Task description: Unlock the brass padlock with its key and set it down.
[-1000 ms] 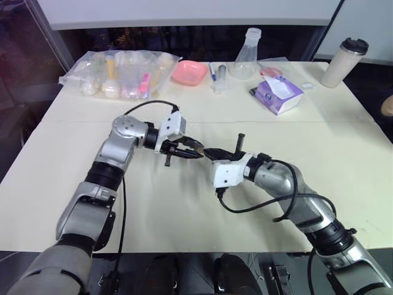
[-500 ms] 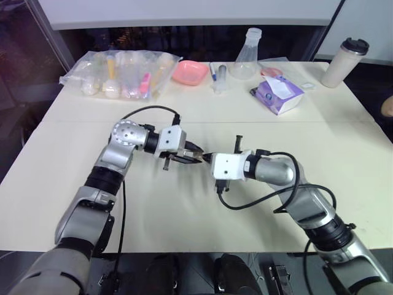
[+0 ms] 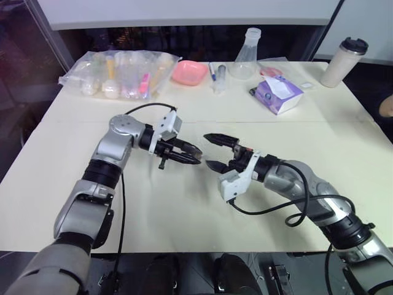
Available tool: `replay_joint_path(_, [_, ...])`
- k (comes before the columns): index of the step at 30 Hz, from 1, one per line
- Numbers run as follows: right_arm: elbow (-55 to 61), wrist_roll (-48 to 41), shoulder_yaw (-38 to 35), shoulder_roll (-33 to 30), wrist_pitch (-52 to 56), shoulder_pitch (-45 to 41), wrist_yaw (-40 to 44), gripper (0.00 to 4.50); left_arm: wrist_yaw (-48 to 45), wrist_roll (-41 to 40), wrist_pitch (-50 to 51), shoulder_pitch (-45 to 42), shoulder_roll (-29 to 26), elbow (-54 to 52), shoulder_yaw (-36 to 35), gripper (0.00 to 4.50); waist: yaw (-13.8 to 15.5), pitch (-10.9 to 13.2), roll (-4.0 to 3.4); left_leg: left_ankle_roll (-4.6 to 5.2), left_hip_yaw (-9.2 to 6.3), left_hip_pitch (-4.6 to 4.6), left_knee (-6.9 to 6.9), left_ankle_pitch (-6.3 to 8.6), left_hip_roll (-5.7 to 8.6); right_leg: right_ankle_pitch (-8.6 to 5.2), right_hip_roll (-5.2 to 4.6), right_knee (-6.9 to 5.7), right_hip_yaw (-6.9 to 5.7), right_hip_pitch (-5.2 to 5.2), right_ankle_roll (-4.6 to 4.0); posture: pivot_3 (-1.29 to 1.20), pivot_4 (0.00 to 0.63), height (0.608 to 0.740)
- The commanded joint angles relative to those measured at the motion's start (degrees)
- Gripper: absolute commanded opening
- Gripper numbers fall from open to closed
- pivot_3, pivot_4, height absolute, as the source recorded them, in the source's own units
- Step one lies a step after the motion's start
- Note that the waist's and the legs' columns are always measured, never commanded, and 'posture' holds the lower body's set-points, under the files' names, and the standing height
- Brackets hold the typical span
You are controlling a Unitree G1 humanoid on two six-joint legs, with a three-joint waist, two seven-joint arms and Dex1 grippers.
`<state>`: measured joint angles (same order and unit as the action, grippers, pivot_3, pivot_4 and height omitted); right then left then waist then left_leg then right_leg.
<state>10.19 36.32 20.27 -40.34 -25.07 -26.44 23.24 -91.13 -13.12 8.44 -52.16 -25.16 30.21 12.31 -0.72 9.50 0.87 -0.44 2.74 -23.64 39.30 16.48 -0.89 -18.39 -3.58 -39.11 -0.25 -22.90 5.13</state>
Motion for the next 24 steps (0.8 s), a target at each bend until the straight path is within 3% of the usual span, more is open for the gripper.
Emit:
replay_joint_path(1, [-0.20, 0.68, -1.27, 0.81, -2.13, -1.46, -1.36, 4.36, -0.69, -1.56, 0.50, -2.02, 0.06, -1.44, -1.21, 0.77, 0.00, 0.00, 0.00, 0.00, 0.00, 0.00, 0.00, 0.00, 0.00, 0.00, 0.00, 0.00, 0.00, 0.00, 0.00, 0.00, 0.150, 0.715])
replay_joint_path(14, [-1.31, 1.80, -1.49, 2.47, -5.66, -2.43, -2.37, 4.36, -1.18, -2.34, 2.15, -2.99, 0.23, -1.27, -1.11, 0.77, -0.05, 0.00, 0.00, 0.00, 0.01, 0.00, 0.00, 0.00, 0.00, 0.00, 0.00, -0.01, 0.01, 0.00, 0.00, 0.00, 0.150, 0.715])
replay_joint_path(15, [-1.51, 1.82, -1.44, 2.59, -5.83, -2.65, -2.38, 3.80, -1.27, -2.38, 2.14, -3.02, 0.23, -1.21, -1.02, 0.77, -0.06, 0.00, 0.00, 0.00, 0.01, 0.00, 0.00, 0.00, 0.00, 0.00, 0.01, -0.01, 0.01, -0.01, 0.00, 0.00, 0.150, 0.715])
replay_joint_path(17, [-1.94, 2.00, -1.41, 2.80, -6.17, -3.03, -2.43, 3.15, -1.35, -2.47, 2.08, -3.09, 0.23, -1.01, -0.88, 0.77, -0.07, 0.00, 0.00, -0.01, 0.01, 0.00, 0.00, 0.00, 0.00, 0.00, 0.01, -0.01, 0.01, -0.01, 0.00, 0.00, 0.150, 0.715])
replay_joint_path(23, [-2.78, 2.15, -1.69, 3.18, -7.04, -3.57, -2.24, 0.07, -1.37, -3.09, 1.57, -3.19, -0.16, -0.51, -0.31, 0.77, -0.05, 0.00, 0.00, 0.00, 0.01, 0.00, 0.00, 0.00, 0.00, 0.00, 0.00, -0.01, 0.01, 0.00, 0.00, 0.00, 0.150, 0.715])
replay_joint_path(24, [-2.83, 2.13, -1.75, 3.19, -7.19, -3.60, -2.20, 0.07, -1.37, -3.12, 1.48, -3.24, -0.16, -0.34, -0.28, 0.77, -0.06, 0.00, 0.00, 0.00, 0.01, 0.00, 0.00, 0.00, 0.00, 0.00, 0.00, -0.01, 0.01, 0.00, 0.00, 0.00, 0.150, 0.715])
